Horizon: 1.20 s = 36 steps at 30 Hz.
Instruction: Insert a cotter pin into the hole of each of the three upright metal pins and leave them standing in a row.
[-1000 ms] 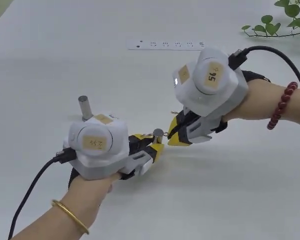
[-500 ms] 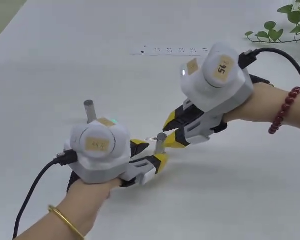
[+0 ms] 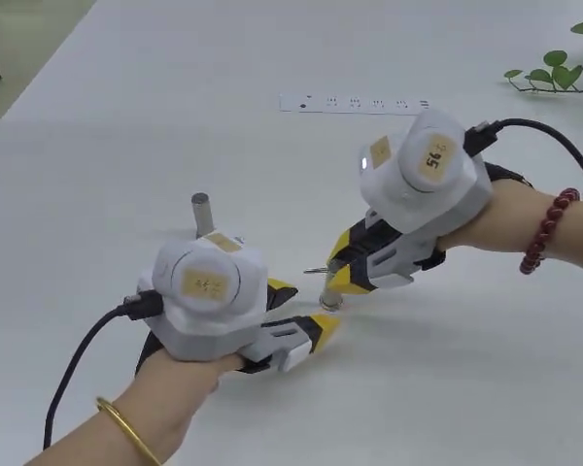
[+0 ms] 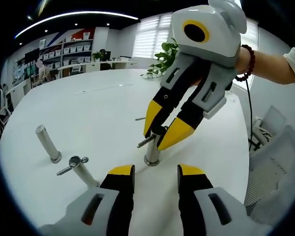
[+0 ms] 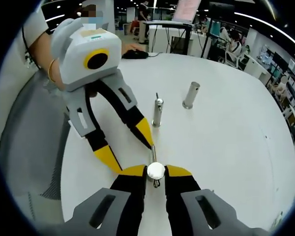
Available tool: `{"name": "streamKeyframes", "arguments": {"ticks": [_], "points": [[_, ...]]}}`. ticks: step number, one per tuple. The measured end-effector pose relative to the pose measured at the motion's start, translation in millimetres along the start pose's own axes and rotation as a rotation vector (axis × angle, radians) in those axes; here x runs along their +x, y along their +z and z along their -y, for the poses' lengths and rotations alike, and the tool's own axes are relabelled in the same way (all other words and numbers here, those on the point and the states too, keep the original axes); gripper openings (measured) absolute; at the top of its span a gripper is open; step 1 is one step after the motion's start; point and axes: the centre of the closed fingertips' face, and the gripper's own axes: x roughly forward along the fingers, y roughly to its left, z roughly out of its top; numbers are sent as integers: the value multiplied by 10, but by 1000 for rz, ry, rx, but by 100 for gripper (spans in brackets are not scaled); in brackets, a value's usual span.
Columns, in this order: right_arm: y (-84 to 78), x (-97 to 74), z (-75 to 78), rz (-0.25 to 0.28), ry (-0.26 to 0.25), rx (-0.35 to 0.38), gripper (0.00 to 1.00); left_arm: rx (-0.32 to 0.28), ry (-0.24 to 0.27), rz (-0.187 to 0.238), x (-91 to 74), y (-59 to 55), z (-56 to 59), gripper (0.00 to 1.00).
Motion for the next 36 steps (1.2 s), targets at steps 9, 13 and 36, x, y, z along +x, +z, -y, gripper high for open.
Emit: {"name": "streamKeyframes", "arguments": {"ticks": [9,13,36], "points": [[21,3,-10,14,-9,26,13,2,-12,-11,-93,-31,13,36],[41,9,-9,18,-23,18,13,1,-9,-14,-148,-41,0,37],[230,115,71,11,4,33,13,-56,19,52,-598,33,-52,41]]}}
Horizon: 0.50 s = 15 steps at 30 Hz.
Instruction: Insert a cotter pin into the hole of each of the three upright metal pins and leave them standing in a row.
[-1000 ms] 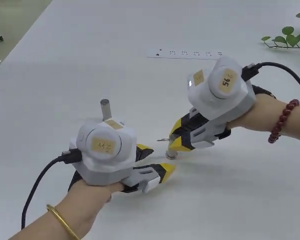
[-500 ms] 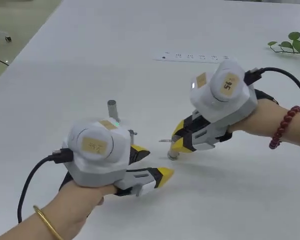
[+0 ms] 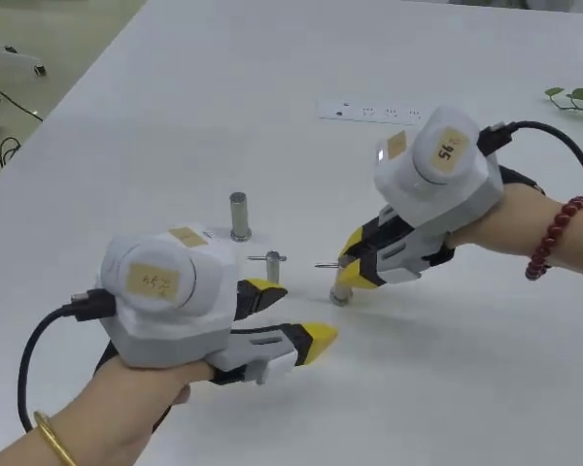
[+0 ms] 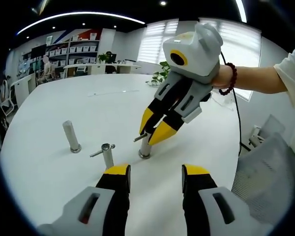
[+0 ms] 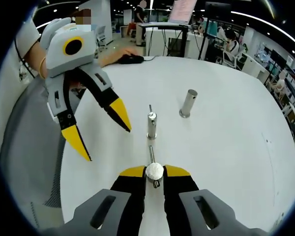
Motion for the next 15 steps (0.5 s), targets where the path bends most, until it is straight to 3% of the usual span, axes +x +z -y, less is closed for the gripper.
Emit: {"name": "streamKeyframes", "arguments": {"ticks": [6,15], "points": [[12,39,15,-3,11,12,13,-2,21,7,-85,-35,-52,44],[-13,31,39,4,26,41,14,10,42,40,-161,24,-80,48]]}}
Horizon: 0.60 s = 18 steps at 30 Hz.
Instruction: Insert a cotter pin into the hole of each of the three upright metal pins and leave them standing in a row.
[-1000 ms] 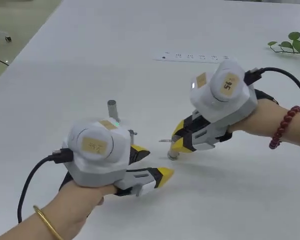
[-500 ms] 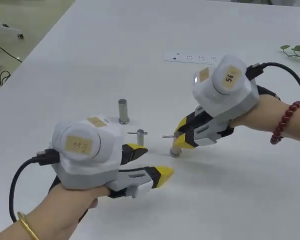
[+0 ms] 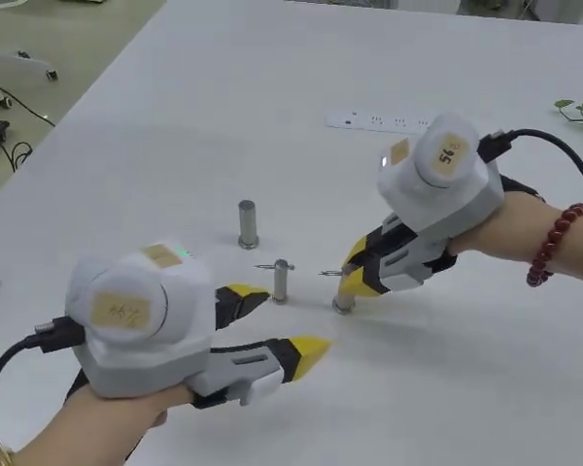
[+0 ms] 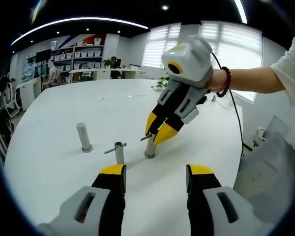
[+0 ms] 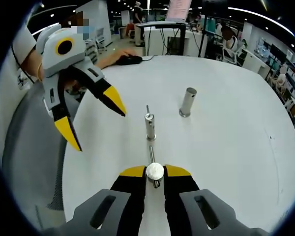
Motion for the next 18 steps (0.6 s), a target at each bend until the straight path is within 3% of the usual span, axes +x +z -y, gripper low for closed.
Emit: {"name": "streamKeyframes", "arguments": {"ticks": [18], "points": [[13,22,-7,40,10,22,16,8,43,17,-83,8,-93,56]]}}
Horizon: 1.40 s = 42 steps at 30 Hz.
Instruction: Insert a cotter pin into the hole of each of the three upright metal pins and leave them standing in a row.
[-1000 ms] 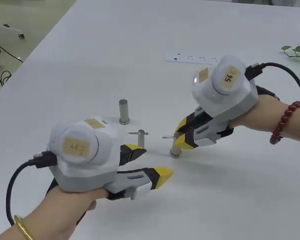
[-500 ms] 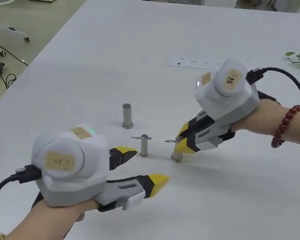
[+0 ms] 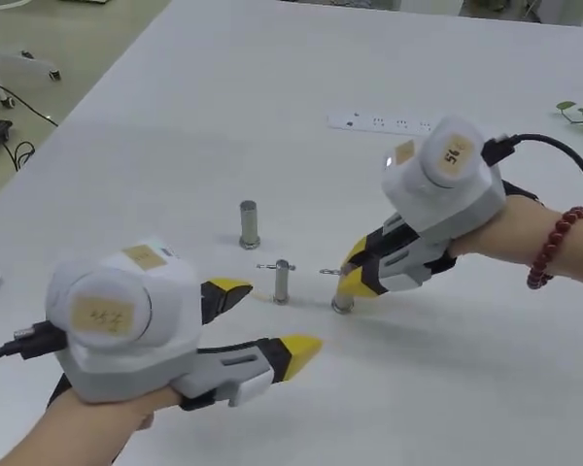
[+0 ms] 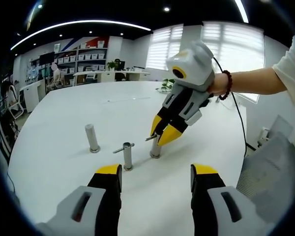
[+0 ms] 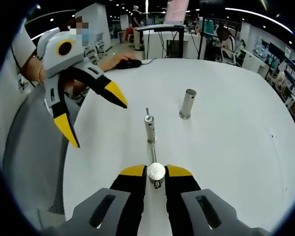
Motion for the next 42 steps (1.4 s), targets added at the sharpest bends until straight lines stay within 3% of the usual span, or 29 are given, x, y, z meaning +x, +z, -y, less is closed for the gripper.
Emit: {"name": "streamKeyframes", "arguments": {"ticks": [7,14,20,27,33,42], "points": [[72,-47,-32,52,20,61,27,-3,22,35,-28,55,-58,61],[341,-112,-4,159,27,132,34,-4,29,53,-51,79,-79,66],[506,-64,135,210,-14,160,35,-8,33,57,-76,78,-80,72],[706,27,352,278,-98,173,34,-14,37,68,-116,93,-132,81],[814,127,484,307,-146,182,34,4,47,77,-135,128,-153,85],[938,314,531,339,-165,177,33,27,42,93,-145,150,-132,93]]}}
